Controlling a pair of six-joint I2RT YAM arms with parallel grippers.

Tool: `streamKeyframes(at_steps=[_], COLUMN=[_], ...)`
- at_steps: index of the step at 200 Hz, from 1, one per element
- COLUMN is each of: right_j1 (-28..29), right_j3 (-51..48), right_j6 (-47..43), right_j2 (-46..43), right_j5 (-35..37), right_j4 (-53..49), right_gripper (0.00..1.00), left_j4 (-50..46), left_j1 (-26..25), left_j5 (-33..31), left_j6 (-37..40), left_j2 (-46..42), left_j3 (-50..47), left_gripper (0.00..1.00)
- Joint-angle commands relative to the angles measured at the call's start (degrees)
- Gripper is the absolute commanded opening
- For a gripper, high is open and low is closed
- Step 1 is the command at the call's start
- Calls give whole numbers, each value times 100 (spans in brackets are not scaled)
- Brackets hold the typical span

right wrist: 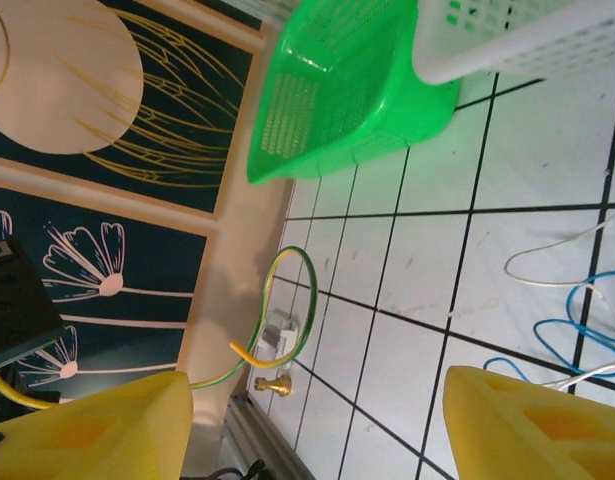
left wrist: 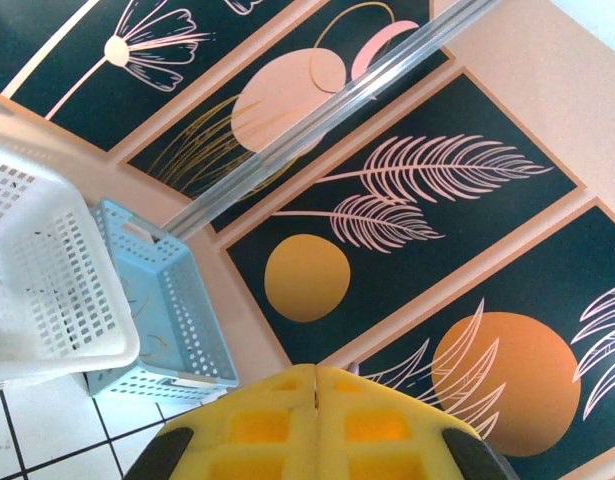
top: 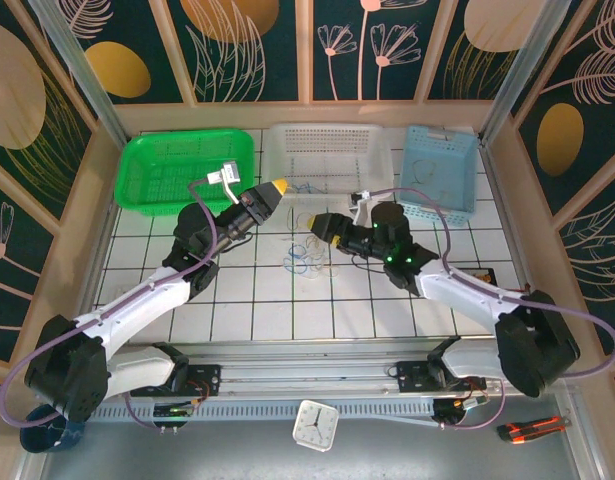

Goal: Untangle the cables

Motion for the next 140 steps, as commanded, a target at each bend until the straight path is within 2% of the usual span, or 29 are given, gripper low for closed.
streamKeyframes(at_steps=[1, 39, 102, 140], right_j1=[91, 122, -13, -555], right_j3=[230, 311, 345, 184], right_j6=[224, 279, 100, -398], right_j2=[186, 417, 375, -242], right_j5=[-124, -178, -272, 4], right_j4=[540, 729, 599, -270], right_gripper=[64, 53, 0, 0], left_j4=[367, 380, 398, 363], left_j1=[31, 30, 32, 32], left_j5=[54, 61, -8, -146], left_j6=[75, 51, 66, 123], left_j2=[-51, -78, -130, -219], left_j3=[-59, -82, -175, -326], left_gripper=[0, 0, 0, 0])
